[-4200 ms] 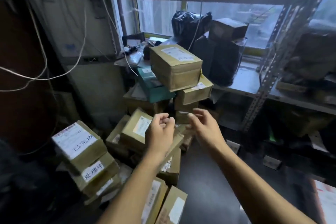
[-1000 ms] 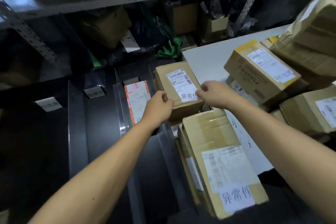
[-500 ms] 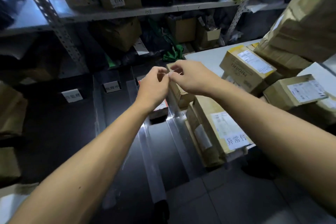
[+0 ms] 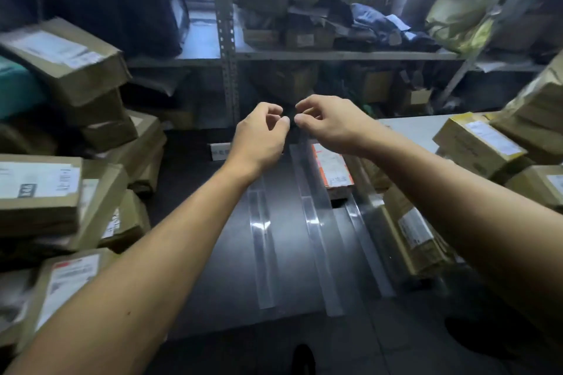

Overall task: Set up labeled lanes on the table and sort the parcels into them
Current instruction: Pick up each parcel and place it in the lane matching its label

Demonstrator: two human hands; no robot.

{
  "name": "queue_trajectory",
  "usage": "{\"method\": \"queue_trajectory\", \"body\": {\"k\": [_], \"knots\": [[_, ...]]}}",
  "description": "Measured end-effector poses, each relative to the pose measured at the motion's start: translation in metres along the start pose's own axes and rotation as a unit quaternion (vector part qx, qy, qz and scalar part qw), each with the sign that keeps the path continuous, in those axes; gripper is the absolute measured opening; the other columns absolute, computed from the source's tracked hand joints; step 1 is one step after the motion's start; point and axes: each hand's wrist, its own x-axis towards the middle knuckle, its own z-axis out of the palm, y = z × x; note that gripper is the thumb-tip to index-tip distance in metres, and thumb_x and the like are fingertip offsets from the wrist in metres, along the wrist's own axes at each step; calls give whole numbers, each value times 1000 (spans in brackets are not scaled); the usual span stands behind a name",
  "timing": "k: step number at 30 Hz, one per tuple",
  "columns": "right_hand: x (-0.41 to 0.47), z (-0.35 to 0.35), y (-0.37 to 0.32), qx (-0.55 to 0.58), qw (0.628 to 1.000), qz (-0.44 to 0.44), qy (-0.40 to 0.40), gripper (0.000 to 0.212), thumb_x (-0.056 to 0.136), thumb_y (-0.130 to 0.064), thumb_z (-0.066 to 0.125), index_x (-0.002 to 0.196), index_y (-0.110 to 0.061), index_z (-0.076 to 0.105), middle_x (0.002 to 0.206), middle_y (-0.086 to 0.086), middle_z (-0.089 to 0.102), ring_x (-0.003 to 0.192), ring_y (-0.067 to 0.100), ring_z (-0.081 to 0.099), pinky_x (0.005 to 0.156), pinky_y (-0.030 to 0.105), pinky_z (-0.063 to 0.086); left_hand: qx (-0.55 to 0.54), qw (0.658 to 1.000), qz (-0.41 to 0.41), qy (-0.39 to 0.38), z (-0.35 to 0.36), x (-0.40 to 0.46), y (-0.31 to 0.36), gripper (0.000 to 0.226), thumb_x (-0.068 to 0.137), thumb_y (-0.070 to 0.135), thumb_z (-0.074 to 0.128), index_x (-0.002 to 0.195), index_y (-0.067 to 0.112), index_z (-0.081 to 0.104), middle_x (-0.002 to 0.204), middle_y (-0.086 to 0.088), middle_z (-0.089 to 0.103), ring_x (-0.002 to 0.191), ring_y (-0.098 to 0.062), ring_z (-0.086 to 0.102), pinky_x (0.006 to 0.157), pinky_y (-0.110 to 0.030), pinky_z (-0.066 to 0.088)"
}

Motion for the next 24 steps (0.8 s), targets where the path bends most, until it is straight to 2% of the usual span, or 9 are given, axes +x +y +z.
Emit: {"method": "queue_trajectory", "body": {"k": [2, 3, 5, 8, 10, 14, 19, 21, 24], "knots": [[3, 11, -27, 6, 1000, -15, -4, 40, 95, -38, 55, 130, -20, 60, 122, 0, 69, 111, 15, 61, 85, 21, 38, 3, 1000, -5, 18, -31, -5, -8, 22, 94, 31, 58, 114, 24, 63, 96, 13, 62, 90, -6, 58, 64, -3, 37], [4, 17, -41, 12, 1000, -24, -7, 40, 95, -38, 55, 130, -20, 59, 122, 1, 69, 111, 15, 61, 85, 22, 39, 6, 1000, -7, 30, -47, -8, -12, 21, 94, 31, 58, 113, 24, 63, 97, 12, 62, 90, -6, 58, 67, -8, 39], [9, 30, -67, 23, 999, -45, -11, 40, 96, -37, 55, 131, -18, 59, 122, 2, 69, 110, 16, 62, 84, 22, 39, 12, 998, -15, 52, -74, -11, -20, 21, 94, 31, 58, 113, 23, 63, 98, 10, 63, 92, -7, 58, 74, -15, 39], [17, 48, -101, 31, 997, -70, -24, 39, 96, -38, 55, 130, -19, 60, 122, 1, 69, 109, 14, 61, 82, 21, 38, 18, 996, -33, 79, -109, -16, -33, 20, 94, 29, 59, 112, 22, 63, 99, 7, 64, 93, -10, 59, 73, -13, 41], [25, 58, -118, 34, 995, -84, -35, 38, 96, -39, 55, 129, -20, 60, 121, 0, 69, 108, 13, 61, 82, 21, 38, 23, 994, -42, 95, -127, -18, -41, 19, 94, 27, 59, 111, 21, 63, 99, 6, 64, 95, -13, 60, 80, -20, 43], [42, 76, -140, 45, 991, -115, -57, 39, 96, -40, 54, 130, -21, 59, 120, -1, 70, 105, 12, 62, 83, 21, 40, 45, 988, -66, 131, -156, -19, -55, 19, 94, 29, 59, 111, 22, 63, 98, 7, 65, 95, -13, 61, 84, -26, 44], [76, 87, -154, 60, 984, -151, -78, 38, 97, -41, 53, 130, -22, 58, 120, -2, 69, 100, 10, 61, 81, 22, 40, 31, 975, -112, 191, -188, -7, -67, 21, 94, 29, 60, 113, 21, 64, 103, 6, 67, 96, -11, 62, 79, -22, 45], [93, 93, -159, 76, 981, -157, -80, 38, 97, -40, 53, 130, -22, 57, 119, -3, 69, 95, 7, 58, 77, 20, 40, -9, 966, -146, 215, -203, 1, -74, 23, 95, 29, 60, 117, 21, 63, 110, 2, 66, 103, -15, 62, 90, -32, 51], [121, 108, -166, 115, 980, -141, -83, 41, 97, -41, 52, 133, -21, 55, 115, 0, 70, 99, 11, 62, 71, 16, 41, -39, 949, -181, 254, -226, 17, -86, 31, 95, 30, 58, 126, 23, 58, 120, 2, 62, 112, -18, 58, 100, -47, 50]]}}
